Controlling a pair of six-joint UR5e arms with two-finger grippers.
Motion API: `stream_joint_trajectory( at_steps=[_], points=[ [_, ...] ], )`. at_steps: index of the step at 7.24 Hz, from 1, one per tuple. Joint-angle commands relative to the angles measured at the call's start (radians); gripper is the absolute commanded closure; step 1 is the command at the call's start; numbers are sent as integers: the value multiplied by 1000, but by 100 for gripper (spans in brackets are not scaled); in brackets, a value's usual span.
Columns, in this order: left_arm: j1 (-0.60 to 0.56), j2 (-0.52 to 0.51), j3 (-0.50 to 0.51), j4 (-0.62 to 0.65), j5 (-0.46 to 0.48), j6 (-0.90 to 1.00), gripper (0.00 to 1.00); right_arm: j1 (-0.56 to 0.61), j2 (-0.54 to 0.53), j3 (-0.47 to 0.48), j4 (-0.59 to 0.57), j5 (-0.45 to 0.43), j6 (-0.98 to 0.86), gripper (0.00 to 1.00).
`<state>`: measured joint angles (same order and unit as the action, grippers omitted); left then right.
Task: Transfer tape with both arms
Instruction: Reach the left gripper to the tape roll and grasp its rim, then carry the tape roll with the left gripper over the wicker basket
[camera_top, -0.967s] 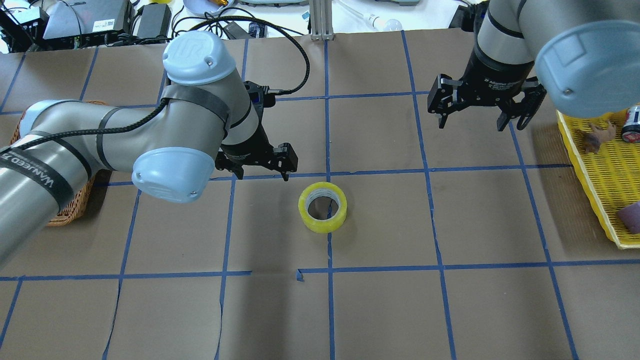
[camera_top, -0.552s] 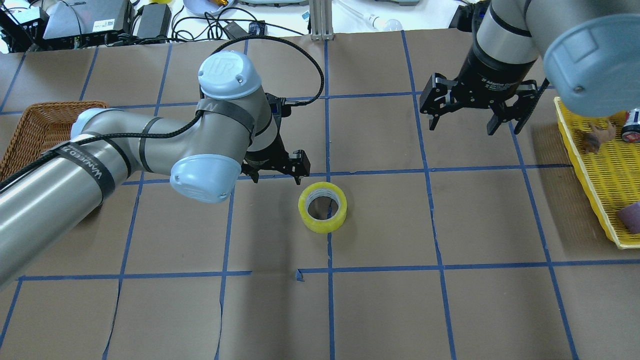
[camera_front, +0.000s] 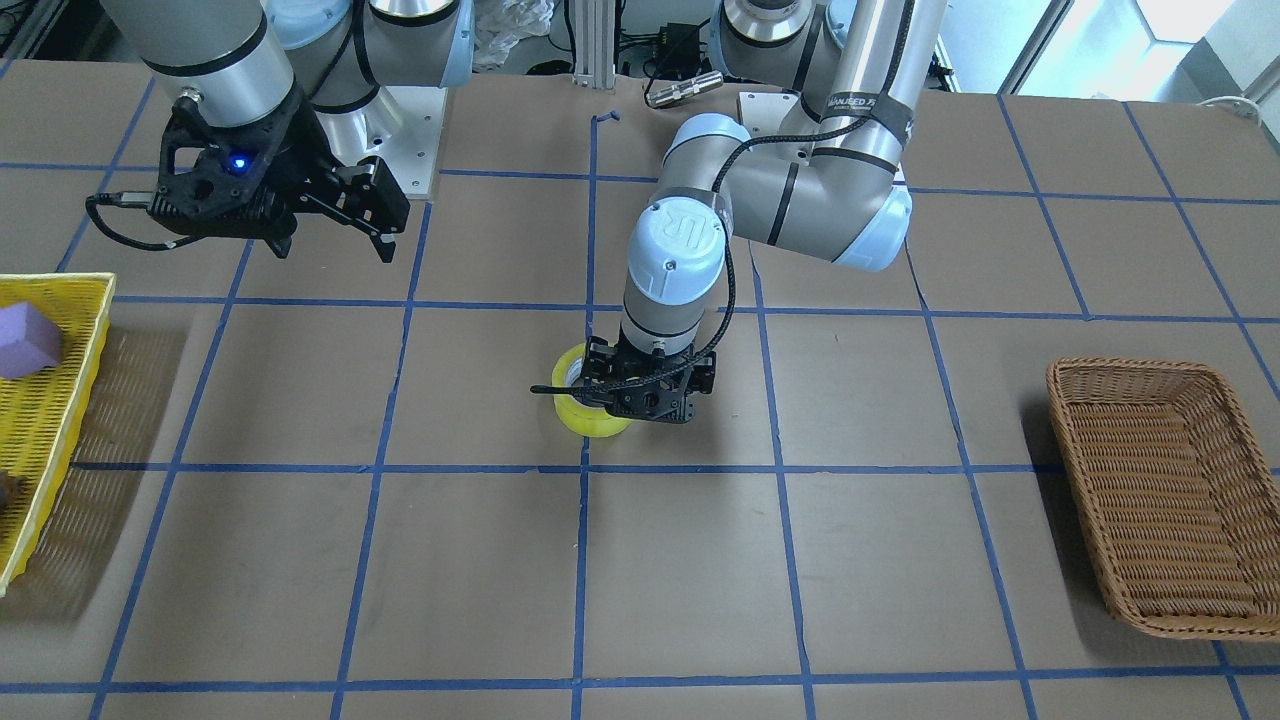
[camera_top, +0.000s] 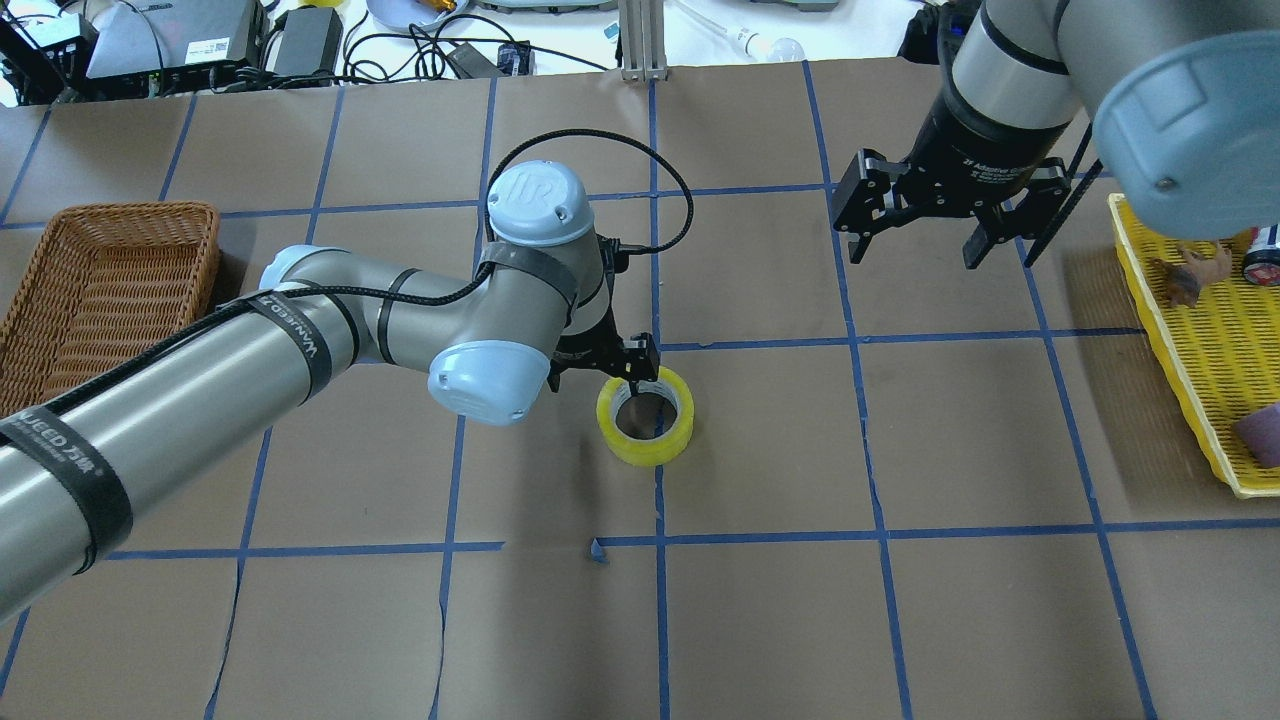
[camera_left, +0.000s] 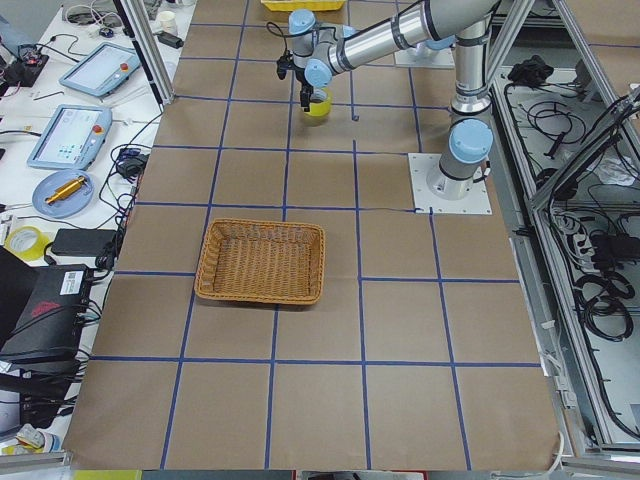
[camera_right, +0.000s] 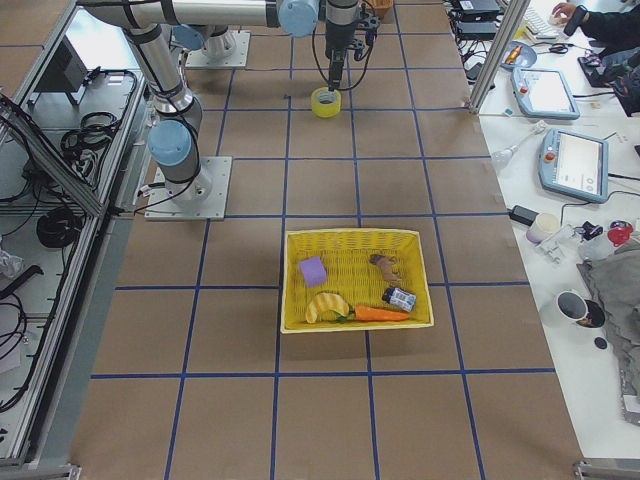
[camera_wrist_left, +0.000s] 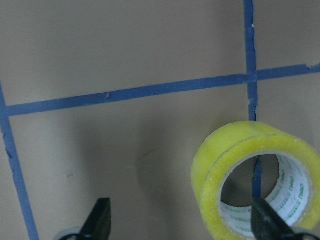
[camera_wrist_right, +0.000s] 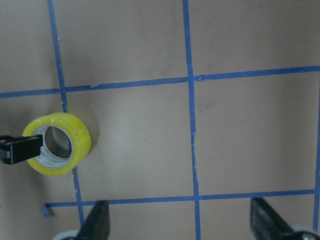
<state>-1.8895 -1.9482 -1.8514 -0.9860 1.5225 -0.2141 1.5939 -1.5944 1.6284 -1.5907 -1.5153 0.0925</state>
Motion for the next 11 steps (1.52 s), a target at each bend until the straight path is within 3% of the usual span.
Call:
stream_joint_trajectory(
  at_steps=[1,3,4,5,8,10,11],
  points=[
    [-10,-29,-9,3,1,-14,10,0,-1,-1,0,-3,-5,0],
    [-11,-43,-37,25,-1,-13,32,0,-1,4,-2,-20,-7,0],
    [-11,-47,-43,47,-8,-13,71,1,-1,2,-3,-22,-7,0],
    [-11,-44,-43,49,-8,-13,100,1,-1,4,-5,-22,-7,0],
    [6,38,-29,37,5,-2,100,1,-1,5,-5,-38,-5,0],
    [148,124,-13,-54,5,78,100,1,-1,7,-5,-55,-5,0],
    [258,150,36,-151,5,208,100,1,-2,5,-5,-55,-4,0]
  ],
)
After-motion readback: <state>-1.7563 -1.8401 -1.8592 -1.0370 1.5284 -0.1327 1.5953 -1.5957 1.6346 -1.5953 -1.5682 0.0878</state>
